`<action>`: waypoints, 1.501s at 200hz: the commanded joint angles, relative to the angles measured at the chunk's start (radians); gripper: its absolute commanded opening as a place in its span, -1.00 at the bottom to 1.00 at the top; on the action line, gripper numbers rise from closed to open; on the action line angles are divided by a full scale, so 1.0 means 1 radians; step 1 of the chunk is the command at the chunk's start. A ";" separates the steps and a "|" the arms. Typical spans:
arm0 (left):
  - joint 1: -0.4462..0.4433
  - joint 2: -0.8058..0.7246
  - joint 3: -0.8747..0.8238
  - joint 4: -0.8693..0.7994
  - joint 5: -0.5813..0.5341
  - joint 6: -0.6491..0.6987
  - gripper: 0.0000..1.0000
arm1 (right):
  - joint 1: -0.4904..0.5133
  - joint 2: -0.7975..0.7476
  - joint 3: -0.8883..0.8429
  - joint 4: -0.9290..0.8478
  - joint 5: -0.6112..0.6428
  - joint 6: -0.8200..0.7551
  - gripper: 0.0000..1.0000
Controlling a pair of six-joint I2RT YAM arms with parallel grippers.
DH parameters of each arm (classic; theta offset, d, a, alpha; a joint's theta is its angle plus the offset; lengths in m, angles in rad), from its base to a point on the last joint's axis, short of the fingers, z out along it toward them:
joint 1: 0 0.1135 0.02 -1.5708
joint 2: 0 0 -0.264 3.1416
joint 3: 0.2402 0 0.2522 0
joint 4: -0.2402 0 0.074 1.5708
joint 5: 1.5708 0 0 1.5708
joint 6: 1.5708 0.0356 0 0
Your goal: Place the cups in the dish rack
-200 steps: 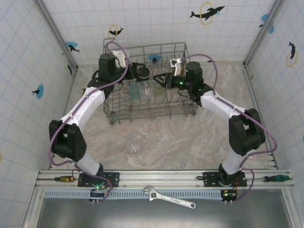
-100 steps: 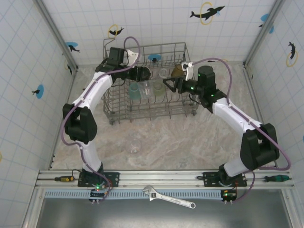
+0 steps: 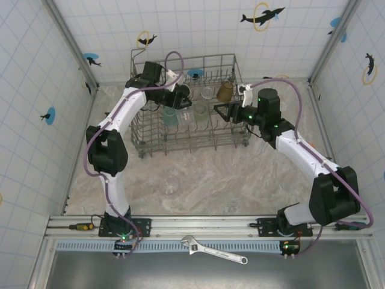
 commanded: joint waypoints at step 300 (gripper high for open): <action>-0.004 -0.281 -0.237 0.298 0.141 -0.131 -1.00 | -0.031 -0.017 -0.018 0.089 -0.066 0.059 1.00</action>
